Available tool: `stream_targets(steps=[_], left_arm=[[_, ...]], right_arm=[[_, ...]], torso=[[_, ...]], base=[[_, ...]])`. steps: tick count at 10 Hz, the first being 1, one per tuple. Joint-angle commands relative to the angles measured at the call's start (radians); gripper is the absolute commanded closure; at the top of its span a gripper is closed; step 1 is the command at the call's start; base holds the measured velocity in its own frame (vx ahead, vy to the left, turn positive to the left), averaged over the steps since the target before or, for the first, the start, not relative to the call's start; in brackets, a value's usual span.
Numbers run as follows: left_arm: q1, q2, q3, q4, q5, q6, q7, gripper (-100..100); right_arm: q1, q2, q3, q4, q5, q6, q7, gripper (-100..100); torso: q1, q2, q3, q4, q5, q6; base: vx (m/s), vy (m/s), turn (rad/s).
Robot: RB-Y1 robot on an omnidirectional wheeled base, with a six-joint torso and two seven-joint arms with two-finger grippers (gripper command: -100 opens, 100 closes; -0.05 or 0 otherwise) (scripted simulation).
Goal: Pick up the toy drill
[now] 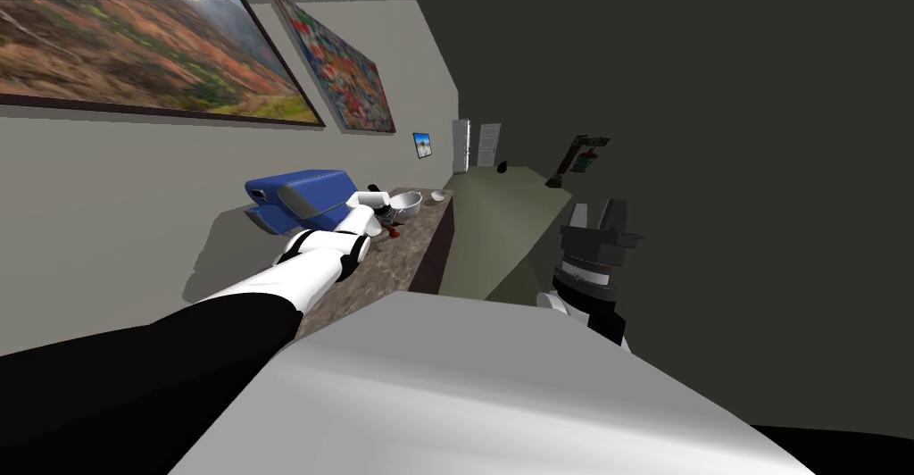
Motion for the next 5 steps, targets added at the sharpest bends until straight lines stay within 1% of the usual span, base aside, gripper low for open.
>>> stream_targets(steps=[1, 2, 3, 4, 5], left_arm=[[0.038, -0.008, 0.006, -0.050, -0.014, 0.025, 0.050, -100], [0.038, -0.008, 0.006, -0.089, -0.014, 0.025, 0.050, -100], [0.089, -0.015, 0.023, -0.125, -0.042, 0.080, 0.099, -100], [0.107, -0.015, 0.023, -0.145, -0.042, 0.085, 0.125, -100], [0.107, -0.015, 0.023, -0.132, -0.042, 0.085, 0.125, -100]], right_arm=[[0.000, 0.000, 0.000, 0.000, 0.000, 0.000, 0.000, 0], [0.000, 0.000, 0.000, 0.000, 0.000, 0.000, 0.000, 0], [0.000, 0.000, 0.000, 0.000, 0.000, 0.000, 0.000, 0], [0.000, 0.000, 0.000, 0.000, 0.000, 0.000, 0.000, 0], [0.000, 0.000, 0.000, 0.000, 0.000, 0.000, 0.000, 0]], torso=[[0.000, 0.000, 0.000, 0.000, 0.000, 0.000], [0.000, 0.002, 0.001, 0.001, 0.000, -0.001], [-0.003, 0.000, 0.000, 0.000, -0.001, -0.001], [0.000, 0.001, 0.001, 0.000, 0.000, 0.000], [0.000, 0.002, 0.001, 0.001, 0.000, -0.001]], base=[[-0.069, 0.071, -0.234], [-0.014, 0.014, -0.047], [-0.056, 0.079, -0.270], [-0.071, 0.069, -0.237], [0.000, 0.000, 0.000]])
